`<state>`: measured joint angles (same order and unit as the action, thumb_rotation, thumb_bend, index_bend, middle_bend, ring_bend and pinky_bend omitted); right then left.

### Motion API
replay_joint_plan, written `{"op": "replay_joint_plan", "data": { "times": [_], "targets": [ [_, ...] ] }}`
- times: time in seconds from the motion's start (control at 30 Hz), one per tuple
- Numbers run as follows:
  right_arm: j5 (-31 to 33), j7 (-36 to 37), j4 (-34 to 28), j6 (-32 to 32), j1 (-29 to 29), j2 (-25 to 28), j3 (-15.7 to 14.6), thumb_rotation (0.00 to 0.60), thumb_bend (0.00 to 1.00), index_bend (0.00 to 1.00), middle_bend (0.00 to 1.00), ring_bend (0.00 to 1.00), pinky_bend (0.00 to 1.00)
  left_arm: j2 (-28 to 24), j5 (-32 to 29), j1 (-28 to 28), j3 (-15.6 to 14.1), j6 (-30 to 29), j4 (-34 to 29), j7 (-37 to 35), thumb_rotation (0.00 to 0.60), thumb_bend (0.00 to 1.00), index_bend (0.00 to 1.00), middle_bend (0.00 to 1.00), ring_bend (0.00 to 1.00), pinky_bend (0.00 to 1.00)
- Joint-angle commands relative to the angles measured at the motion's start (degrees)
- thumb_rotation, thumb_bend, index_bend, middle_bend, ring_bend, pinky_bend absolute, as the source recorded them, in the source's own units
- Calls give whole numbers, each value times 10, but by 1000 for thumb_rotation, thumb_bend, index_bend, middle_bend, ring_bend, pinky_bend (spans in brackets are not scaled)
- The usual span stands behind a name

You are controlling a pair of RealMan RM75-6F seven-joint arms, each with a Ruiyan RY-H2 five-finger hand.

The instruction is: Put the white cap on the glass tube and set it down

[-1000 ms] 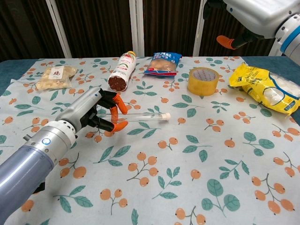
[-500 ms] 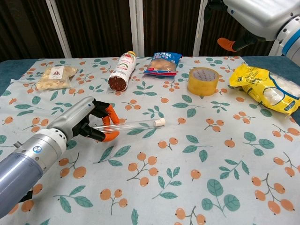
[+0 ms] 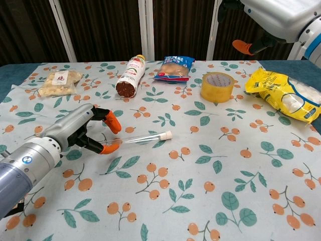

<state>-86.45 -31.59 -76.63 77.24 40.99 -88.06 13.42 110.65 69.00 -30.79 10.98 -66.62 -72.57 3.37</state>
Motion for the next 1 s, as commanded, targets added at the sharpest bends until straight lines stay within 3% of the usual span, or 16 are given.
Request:
{"op": "replay_joint_plan", "data": {
  "times": [0.03, 0.27, 0.37, 0.47, 0.53, 0.57, 0.63, 0.8, 1.0],
  "targets": [
    [-1, -1, -4, 2, -2, 2, 0, 600, 413, 345, 140, 25, 14, -11, -2, 4, 1, 0, -14, 9, 600, 315, 400, 303, 104, 0],
    [-2, -7, -28, 8, -10, 12, -1, 600, 414, 346, 140, 24, 14, -48, 3, 12, 8, -11, -55, 21, 600, 297, 319, 212, 58, 0],
    [5, -11, -46, 12, -18, 19, 0, 600, 413, 331, 135, 17, 14, -69, 9, 14, 13, -19, -74, 25, 600, 263, 235, 176, 32, 0],
    [22, -11, -79, 20, -36, 32, 0, 600, 412, 247, 114, 8, 14, -104, 5, 18, 22, -25, -112, 42, 600, 233, 142, 137, 5, 0],
    [42, -13, -106, 25, -54, 44, -2, 600, 384, 122, 70, 0, 14, -136, 2, 22, 24, -27, -144, 62, 600, 214, 84, 88, 0, 0],
    [82, 1, -139, 33, -84, 56, -3, 600, 371, 78, 54, 0, 14, -171, 14, 30, 26, -46, -169, 81, 600, 208, 69, 73, 0, 0],
    [109, 4, -182, 35, -106, 77, -8, 600, 328, 6, 17, 0, 11, -209, 20, 39, 19, -50, -207, 92, 600, 207, 51, 46, 0, 0],
    [165, 34, -259, 35, -157, 132, -24, 600, 309, 0, 0, 0, 1, -290, 50, 64, -1, -67, -265, 98, 600, 192, 49, 41, 0, 0],
    [160, 91, -280, 62, -222, 189, -65, 600, 309, 0, 0, 0, 0, -365, 98, 111, -38, -111, -309, 68, 600, 191, 48, 41, 0, 0]
  ]
}}
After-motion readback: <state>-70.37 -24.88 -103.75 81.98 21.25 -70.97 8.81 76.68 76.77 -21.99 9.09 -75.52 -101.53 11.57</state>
